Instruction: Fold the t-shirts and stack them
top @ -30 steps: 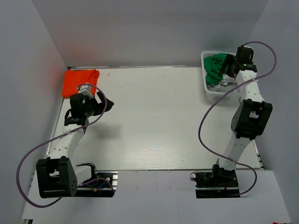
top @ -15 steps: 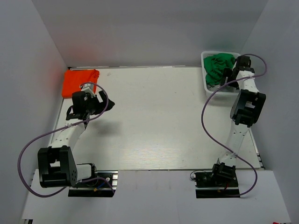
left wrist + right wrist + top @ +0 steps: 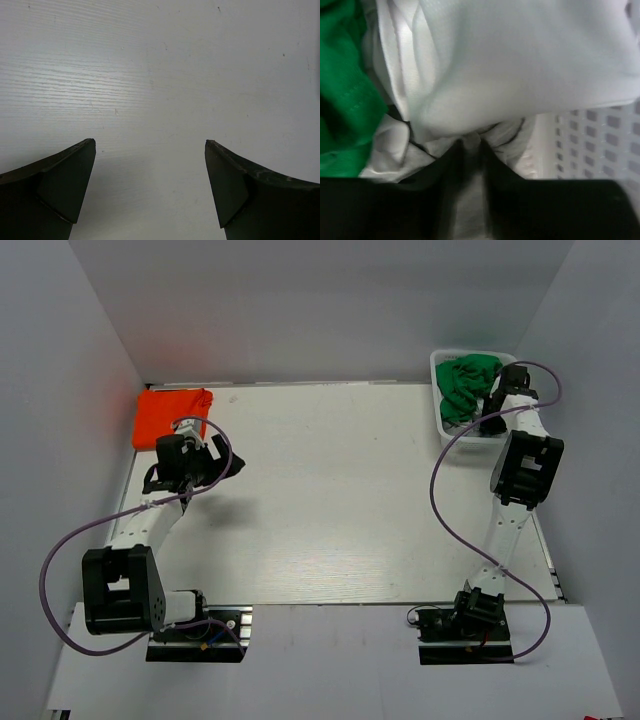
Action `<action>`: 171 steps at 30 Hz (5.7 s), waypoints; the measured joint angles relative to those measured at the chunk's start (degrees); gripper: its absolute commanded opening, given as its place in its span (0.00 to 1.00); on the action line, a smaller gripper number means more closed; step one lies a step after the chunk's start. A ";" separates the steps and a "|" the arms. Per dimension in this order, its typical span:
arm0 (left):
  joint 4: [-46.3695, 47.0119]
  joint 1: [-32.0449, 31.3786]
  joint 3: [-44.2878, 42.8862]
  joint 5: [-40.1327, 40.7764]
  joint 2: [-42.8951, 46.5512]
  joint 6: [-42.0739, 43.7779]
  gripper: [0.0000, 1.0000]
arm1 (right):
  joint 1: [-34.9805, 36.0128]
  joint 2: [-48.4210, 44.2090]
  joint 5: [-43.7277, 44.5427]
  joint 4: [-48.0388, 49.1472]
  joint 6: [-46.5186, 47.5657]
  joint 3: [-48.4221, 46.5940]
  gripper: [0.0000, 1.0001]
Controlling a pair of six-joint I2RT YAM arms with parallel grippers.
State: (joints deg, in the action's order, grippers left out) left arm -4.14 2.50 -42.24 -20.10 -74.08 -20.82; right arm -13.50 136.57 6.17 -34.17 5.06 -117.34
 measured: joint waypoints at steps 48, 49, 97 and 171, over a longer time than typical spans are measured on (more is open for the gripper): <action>-2.93 0.00 -1.44 -0.50 10.19 -1.14 1.00 | -1.70 -37.92 -23.52 31.17 -22.58 -12.46 0.00; -2.93 0.00 -1.44 -0.57 10.19 -1.20 1.00 | -1.70 -38.38 -24.46 32.96 -23.71 -13.14 0.00; -5.14 0.00 0.07 3.45 11.93 -9.46 1.00 | 33.66 -39.23 -18.56 26.21 -17.75 36.59 0.90; -8.72 -26.62 -11.34 22.47 21.97 -13.97 0.00 | 44.57 -72.30 3.98 13.90 -28.22 52.35 0.00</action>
State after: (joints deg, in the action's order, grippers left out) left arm -12.86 -24.12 -53.58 2.37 -52.12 -34.79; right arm 31.07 64.27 10.15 -20.27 -23.16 -64.99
